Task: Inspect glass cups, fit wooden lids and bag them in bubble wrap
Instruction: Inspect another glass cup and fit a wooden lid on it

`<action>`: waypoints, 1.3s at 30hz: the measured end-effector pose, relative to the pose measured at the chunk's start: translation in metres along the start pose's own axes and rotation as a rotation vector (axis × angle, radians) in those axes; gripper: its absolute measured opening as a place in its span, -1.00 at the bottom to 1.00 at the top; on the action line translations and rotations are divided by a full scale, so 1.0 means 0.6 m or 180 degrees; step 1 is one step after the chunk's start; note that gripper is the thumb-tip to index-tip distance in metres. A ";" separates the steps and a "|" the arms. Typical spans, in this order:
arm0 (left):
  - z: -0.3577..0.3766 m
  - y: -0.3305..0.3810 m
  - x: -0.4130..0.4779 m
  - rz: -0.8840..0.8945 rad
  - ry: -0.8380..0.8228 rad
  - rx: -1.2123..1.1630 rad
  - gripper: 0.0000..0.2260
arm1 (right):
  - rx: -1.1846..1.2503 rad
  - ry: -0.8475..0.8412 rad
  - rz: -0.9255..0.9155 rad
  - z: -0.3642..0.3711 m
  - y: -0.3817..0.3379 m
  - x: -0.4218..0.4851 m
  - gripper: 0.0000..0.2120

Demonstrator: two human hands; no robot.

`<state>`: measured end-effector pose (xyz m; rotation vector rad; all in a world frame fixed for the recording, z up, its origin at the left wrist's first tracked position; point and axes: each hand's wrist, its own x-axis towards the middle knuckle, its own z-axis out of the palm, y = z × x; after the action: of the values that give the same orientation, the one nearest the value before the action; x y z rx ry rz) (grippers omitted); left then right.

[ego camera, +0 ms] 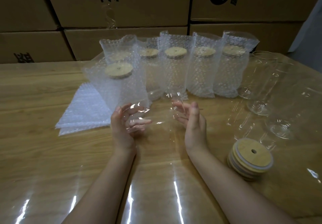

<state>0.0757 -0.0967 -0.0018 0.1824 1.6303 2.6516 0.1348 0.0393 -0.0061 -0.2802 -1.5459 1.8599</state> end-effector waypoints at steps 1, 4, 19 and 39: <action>0.001 0.001 -0.001 0.0038 -0.0005 0.0007 -0.55 | -0.0064 0.0013 -0.0009 0.000 0.001 0.000 -0.56; 0.008 0.000 -0.008 0.0290 -0.0020 0.0213 -0.47 | -0.0217 0.0049 -0.0115 0.000 0.006 -0.003 -0.67; 0.015 -0.009 -0.022 0.0627 -0.0297 0.1170 -0.43 | -0.0254 0.0104 -0.0489 -0.006 0.003 0.004 -0.71; 0.009 -0.020 -0.018 0.0923 -0.0612 0.0840 -0.54 | 0.1369 0.0374 0.1330 -0.008 -0.001 0.012 -0.72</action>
<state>0.0866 -0.0875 -0.0111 0.7066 2.0120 2.4908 0.1322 0.0474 -0.0050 -0.5300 -1.0241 2.3937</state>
